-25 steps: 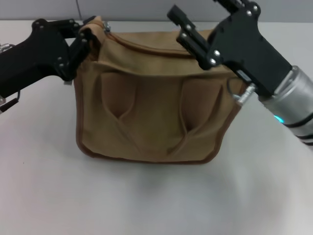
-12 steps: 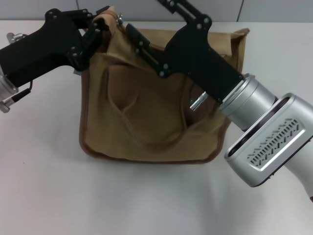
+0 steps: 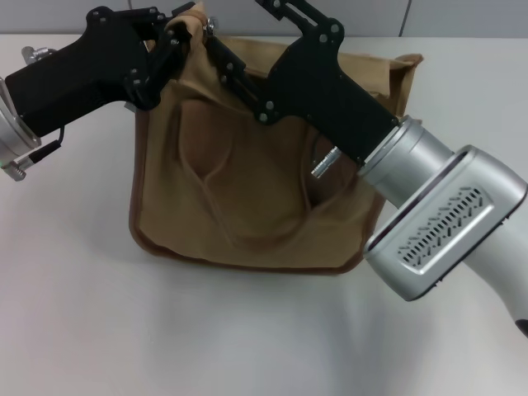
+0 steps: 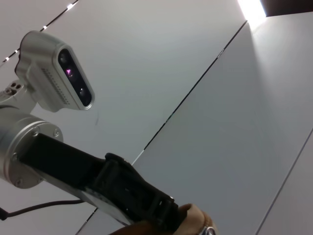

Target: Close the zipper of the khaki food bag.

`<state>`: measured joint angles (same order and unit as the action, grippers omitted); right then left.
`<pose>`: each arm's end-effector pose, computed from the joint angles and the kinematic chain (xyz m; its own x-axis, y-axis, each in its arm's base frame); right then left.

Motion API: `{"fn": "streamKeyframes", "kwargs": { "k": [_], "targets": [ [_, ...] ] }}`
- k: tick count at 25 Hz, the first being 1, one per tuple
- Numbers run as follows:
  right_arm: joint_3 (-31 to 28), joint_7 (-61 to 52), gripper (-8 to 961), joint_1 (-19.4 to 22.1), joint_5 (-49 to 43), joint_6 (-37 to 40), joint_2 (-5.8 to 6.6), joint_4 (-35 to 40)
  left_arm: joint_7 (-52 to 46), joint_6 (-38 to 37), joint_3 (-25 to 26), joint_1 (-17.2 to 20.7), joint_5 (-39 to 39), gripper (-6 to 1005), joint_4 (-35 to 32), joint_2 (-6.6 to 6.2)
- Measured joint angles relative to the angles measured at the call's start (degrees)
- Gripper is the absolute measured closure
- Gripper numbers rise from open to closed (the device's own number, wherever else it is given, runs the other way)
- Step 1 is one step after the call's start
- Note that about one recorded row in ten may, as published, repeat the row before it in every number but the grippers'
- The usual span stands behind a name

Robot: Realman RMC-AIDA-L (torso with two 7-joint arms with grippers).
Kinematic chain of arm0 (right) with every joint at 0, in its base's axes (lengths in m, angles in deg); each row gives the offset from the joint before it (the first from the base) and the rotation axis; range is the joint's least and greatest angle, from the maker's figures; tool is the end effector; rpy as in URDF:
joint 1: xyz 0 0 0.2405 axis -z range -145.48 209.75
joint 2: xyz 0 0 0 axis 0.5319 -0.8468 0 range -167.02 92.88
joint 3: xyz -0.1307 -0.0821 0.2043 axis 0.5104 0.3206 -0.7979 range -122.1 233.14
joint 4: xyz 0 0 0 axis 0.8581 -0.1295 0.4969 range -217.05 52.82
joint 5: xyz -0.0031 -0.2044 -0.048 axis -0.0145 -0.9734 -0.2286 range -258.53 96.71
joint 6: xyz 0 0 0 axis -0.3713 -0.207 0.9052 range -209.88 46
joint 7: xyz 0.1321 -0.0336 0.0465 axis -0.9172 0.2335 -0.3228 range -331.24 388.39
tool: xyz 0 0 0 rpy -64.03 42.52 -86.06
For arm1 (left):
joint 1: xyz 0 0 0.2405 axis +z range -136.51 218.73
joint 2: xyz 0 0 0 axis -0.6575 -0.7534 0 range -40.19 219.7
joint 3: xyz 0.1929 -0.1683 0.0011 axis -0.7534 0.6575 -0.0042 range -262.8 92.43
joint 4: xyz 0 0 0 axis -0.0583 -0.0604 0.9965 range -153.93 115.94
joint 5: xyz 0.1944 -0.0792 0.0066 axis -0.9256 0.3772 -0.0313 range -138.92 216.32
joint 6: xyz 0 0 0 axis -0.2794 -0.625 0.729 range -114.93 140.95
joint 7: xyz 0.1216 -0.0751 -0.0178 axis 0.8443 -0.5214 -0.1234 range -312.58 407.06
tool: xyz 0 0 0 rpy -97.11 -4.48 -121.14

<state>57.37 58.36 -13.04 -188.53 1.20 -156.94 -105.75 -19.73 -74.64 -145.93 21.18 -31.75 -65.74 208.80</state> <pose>0.1321 0.3202 -0.0991 0.6076 0.6897 -0.3939 -0.0001 -0.4958 -0.8684 -0.2125 0.3241 0.0393 0.6004 -0.0792 0.7958 0.3309 -0.8813 -0.3374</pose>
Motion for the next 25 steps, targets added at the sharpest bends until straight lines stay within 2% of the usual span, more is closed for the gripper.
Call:
{"fn": "streamKeyframes", "kwargs": {
  "k": [14, 25],
  "targets": [
    [-2.1, 0.1, 349, -0.7, -2.2, -2.4, 0.04, -1.0, 0.0, 0.9, -0.1, -1.0, 0.1, 971, 1.2, -0.02],
    [-2.8, 0.1, 500, -0.6, -2.7, -3.1, -0.06, -1.0, 0.0, 2.3, -0.7, -1.3, 0.2, 971, 1.3, 0.1]
  ]
}}
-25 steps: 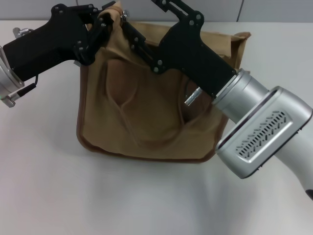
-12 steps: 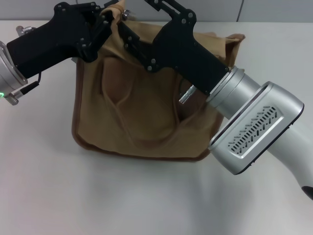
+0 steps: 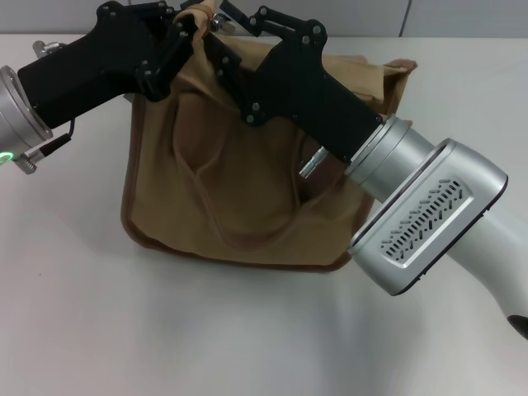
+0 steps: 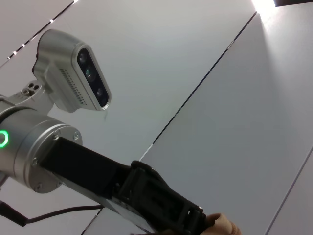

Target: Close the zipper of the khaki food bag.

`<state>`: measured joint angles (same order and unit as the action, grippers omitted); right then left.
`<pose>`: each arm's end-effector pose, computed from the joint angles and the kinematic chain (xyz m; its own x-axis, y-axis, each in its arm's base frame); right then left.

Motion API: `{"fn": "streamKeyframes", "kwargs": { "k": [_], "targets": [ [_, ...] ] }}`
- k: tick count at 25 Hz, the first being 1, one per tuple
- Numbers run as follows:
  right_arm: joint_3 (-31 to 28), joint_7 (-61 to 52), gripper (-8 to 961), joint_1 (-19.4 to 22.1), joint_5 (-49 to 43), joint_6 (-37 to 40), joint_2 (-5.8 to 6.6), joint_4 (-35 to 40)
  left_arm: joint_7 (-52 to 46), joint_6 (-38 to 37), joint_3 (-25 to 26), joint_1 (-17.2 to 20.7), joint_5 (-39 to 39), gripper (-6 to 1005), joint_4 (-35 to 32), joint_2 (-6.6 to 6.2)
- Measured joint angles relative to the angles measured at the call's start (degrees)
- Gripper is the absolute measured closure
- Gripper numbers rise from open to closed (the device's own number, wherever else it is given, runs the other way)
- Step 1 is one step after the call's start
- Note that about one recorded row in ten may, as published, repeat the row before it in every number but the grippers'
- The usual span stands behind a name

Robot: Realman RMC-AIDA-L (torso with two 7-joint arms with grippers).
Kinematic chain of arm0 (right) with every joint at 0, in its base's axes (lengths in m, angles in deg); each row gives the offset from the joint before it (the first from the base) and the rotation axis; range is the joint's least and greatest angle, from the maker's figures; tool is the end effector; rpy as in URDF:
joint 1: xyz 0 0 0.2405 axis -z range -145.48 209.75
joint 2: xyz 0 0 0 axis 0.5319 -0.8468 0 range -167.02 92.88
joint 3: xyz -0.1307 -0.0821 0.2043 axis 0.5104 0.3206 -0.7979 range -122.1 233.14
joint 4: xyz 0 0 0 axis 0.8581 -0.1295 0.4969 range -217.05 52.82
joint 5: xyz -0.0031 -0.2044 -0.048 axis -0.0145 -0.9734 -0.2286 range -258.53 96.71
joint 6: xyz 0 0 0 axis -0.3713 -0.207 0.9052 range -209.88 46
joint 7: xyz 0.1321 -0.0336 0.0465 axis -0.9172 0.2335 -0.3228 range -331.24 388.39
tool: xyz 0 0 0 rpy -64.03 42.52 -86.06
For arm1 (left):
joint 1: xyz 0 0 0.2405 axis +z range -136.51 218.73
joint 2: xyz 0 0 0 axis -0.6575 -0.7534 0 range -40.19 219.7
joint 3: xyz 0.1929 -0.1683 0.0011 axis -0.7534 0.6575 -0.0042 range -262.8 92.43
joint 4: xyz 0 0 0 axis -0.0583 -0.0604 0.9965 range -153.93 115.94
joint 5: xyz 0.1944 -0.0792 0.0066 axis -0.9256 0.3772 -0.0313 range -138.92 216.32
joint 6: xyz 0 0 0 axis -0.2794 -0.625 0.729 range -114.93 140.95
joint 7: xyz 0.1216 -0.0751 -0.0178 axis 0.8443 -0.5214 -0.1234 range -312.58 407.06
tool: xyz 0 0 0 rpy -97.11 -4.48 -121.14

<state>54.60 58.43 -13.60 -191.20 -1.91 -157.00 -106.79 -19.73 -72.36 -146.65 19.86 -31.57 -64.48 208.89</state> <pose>0.1257 0.3229 -0.1054 0.6194 0.6783 -0.3952 0.0130 -0.5122 -0.8588 -0.2100 0.3319 0.0335 0.6052 -0.0619 0.7936 0.3490 -0.8754 -0.3344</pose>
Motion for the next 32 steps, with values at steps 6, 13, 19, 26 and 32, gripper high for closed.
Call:
{"fn": "streamKeyframes", "kwargs": {
  "k": [6, 13, 19, 26, 32],
  "targets": [
    [-0.2, -0.4, 752, 0.0, 0.0, -0.1, -0.01, 0.1, 0.0, 0.4, -0.2, 0.0, 0.0, 972, 0.0, 0.03],
    [-0.4, -0.4, 794, 0.0, 0.0, -0.3, -0.01, 0.2, 0.0, 0.5, -0.2, 0.0, -0.1, 972, 0.0, 0.0],
    [-0.6, -0.5, 802, 0.4, 0.1, -0.3, 0.0, 0.2, 0.0, 0.4, -0.2, 0.3, -0.1, 971, 0.1, -0.01],
    [-1.4, -0.5, 856, 1.5, 0.6, 0.1, 0.05, 0.1, 0.2, 0.1, -0.3, 0.8, 0.4, 972, 0.3, -0.11],
    [-2.4, -1.0, 953, 1.7, 0.4, 0.1, 0.05, -0.2, 0.2, 0.1, -0.4, 0.6, 0.7, 972, 0.3, -0.14]
  ]
}}
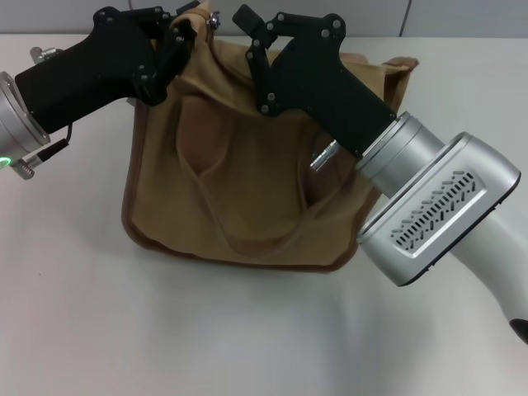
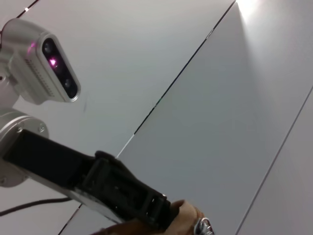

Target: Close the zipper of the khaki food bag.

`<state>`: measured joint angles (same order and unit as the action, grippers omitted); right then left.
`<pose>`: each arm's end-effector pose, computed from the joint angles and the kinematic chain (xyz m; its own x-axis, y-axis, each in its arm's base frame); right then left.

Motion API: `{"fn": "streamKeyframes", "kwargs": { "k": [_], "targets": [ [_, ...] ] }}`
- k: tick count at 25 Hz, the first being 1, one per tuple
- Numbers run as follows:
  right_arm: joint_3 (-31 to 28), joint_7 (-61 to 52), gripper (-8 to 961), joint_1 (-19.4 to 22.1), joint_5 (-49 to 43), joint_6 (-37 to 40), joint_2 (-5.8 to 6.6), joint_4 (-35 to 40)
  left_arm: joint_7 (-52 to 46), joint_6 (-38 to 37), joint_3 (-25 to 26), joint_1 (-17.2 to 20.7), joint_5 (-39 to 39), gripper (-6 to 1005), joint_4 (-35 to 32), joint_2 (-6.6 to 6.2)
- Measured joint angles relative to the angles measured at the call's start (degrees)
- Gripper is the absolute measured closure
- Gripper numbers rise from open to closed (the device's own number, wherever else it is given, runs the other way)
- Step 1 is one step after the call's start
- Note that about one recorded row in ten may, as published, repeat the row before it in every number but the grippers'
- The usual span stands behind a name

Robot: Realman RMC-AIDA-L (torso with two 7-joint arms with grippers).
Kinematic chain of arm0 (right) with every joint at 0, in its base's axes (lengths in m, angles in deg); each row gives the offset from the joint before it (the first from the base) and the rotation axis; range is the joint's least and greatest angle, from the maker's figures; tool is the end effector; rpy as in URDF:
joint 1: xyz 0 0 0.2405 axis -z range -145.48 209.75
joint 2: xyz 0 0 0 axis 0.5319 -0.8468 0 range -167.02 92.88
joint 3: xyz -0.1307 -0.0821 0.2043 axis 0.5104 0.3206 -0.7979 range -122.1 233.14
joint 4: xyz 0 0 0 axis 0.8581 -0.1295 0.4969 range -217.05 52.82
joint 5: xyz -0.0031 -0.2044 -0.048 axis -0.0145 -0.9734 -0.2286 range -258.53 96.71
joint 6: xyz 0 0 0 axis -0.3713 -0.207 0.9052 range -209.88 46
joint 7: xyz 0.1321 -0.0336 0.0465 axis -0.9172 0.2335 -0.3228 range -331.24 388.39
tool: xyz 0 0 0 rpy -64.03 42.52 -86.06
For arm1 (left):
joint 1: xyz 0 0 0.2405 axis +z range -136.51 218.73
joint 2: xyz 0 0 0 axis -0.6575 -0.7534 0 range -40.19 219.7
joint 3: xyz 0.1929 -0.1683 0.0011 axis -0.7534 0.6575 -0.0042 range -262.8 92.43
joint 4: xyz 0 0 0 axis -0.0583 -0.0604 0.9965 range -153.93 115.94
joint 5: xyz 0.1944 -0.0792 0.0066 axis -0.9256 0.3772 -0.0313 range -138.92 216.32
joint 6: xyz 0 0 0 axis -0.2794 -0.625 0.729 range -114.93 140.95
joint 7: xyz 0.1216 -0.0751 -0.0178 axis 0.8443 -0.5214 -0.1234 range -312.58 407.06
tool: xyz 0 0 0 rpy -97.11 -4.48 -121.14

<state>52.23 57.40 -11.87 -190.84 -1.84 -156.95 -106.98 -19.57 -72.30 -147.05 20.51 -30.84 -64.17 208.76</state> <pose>0.1333 0.3253 -0.0998 0.6432 0.6452 -0.4124 -0.0527 -0.5001 -0.8644 -0.2138 0.3296 0.0336 0.6007 -0.0552 0.7976 0.3618 -0.8708 -0.3328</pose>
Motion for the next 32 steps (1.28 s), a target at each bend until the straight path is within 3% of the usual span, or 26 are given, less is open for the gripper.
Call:
{"fn": "streamKeyframes", "kwargs": {
  "k": [3, 6, 9, 10, 11, 14, 15, 16, 20, 27, 32],
  "targets": [
    [-1.0, -3.3, 956, 0.6, 0.0, 0.9, 0.0, -0.3, 0.0, 0.0, 0.0, 0.0, 0.1, 972, 0.0, 0.0],
    [-3.4, -16.8, 956, 2.1, -0.2, 4.3, 0.38, -0.2, 0.2, 0.2, 0.0, 0.0, 0.2, 972, 0.0, 0.0],
    [-3.6, -37.3, 955, 3.1, -2.7, 9.2, 1.26, 2.2, 0.3, 0.2, 0.1, 0.0, 0.3, 972, 0.0, 0.0],
    [-3.6, -55.3, 955, 3.3, -5.9, 13.6, 1.63, 6.9, 0.3, 0.2, 0.2, 0.0, 0.3, 972, 0.0, 0.0],
    [-3.6, -55.3, 932, 3.3, -5.9, 13.6, 1.63, 6.9, 0.3, 0.2, 0.2, 0.0, 0.3, 972, 0.0, 0.0],
    [-3.5, -82.7, 865, 2.2, -8.9, 19.8, 0.86, 17.4, 0.4, 0.0, 0.1, -0.3, 0.4, 972, 0.0, 0.0],
    [-3.2, -98.0, 842, 1.9, -9.1, 21.4, 0.48, 21.3, 0.4, 0.0, 0.1, -0.4, 0.4, 972, 0.0, 0.01],
    [-3.2, -98.0, 813, 1.9, -9.1, 21.4, 0.48, 21.3, 0.4, 0.0, 0.0, -0.5, 0.4, 972, 0.0, 0.03],
    [-3.5, -121.8, 699, 2.4, -8.9, 22.0, 0.45, 22.3, 0.5, 0.0, 0.0, -0.6, 0.4, 971, -0.2, 0.1],
    [-3.6, -141.0, 572, 2.1, -8.7, 18.5, 0.25, 18.6, 0.6, 0.0, 0.1, -1.2, 0.8, 971, -0.6, 0.04],
    [-3.1, -146.1, 572, 2.1, -8.9, 15.9, 0.15, 16.8, 1.1, -0.1, -0.6, -2.1, 1.0, 971, -0.9, 0.03]
  ]
}}
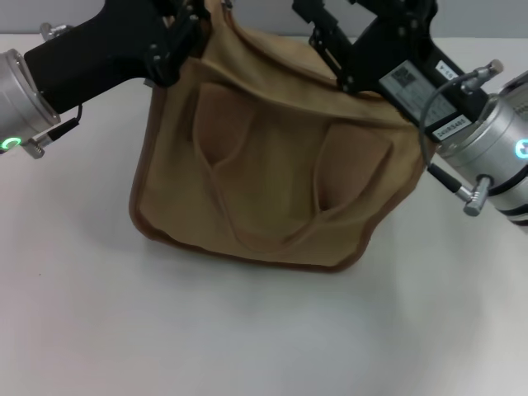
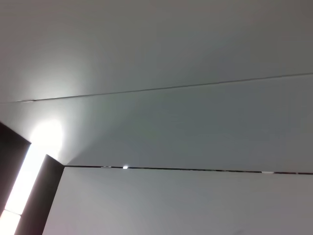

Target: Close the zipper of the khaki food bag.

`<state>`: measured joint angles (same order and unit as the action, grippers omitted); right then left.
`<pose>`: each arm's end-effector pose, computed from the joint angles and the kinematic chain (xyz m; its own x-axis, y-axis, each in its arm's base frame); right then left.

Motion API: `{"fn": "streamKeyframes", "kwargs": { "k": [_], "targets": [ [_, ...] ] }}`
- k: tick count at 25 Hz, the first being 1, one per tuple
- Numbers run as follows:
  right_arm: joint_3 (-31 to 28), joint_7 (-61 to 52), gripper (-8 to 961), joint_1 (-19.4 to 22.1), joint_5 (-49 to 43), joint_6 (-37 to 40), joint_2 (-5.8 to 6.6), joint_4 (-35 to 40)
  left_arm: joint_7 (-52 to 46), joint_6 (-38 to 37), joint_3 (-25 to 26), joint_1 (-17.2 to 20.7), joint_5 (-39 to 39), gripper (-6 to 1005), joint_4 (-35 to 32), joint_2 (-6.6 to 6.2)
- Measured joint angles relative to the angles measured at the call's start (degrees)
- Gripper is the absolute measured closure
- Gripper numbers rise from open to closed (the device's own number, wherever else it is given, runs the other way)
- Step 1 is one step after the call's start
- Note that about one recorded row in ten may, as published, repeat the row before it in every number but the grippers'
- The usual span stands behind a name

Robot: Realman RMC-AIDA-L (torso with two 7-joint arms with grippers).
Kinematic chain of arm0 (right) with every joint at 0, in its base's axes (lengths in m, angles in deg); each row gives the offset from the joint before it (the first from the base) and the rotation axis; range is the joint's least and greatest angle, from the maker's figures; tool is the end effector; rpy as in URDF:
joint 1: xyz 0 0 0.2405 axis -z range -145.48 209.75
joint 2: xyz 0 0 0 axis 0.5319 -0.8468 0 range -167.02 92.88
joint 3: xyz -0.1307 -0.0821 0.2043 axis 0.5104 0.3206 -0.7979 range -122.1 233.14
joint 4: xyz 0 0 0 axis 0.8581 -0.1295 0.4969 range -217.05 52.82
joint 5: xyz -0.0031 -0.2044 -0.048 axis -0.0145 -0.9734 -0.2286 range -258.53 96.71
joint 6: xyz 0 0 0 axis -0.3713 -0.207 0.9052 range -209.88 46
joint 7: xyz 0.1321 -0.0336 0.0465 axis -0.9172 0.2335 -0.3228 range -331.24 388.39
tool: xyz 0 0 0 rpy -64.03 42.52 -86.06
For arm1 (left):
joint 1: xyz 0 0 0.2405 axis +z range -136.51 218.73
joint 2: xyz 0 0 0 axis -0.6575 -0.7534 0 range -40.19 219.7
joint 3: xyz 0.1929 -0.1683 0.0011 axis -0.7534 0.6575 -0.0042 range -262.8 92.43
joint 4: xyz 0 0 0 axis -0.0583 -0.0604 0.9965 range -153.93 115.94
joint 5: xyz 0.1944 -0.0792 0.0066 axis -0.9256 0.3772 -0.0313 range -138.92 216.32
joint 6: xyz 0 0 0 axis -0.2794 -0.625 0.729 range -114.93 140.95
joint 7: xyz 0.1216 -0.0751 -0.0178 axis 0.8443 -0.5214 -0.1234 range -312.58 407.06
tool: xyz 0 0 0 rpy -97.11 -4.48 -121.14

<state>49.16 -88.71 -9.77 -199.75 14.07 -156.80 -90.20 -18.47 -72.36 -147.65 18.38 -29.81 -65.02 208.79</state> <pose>0.1635 0.3286 -0.0480 -0.3685 -0.8575 -0.3589 -0.3623 -0.2231 0.9050 -0.1966 0.3377 0.0356 0.5955 -0.1107 0.7957 0.3062 -0.8844 -0.3522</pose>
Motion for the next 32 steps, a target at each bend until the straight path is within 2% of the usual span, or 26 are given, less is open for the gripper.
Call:
{"fn": "streamKeyframes", "kwargs": {
  "k": [13, 32],
  "targets": [
    [0.2, 9.3, 572, -0.7, -1.0, -2.7, -0.17, -4.9, 0.5, 0.1, -3.1, -1.8, 0.9, 971, -0.1, 0.05],
    [-0.2, 12.3, 566, -1.1, -2.5, -5.1, -0.16, -4.2, 1.3, 0.6, -3.6, -3.1, 2.2, 971, -0.3, 0.0]
  ]
}}
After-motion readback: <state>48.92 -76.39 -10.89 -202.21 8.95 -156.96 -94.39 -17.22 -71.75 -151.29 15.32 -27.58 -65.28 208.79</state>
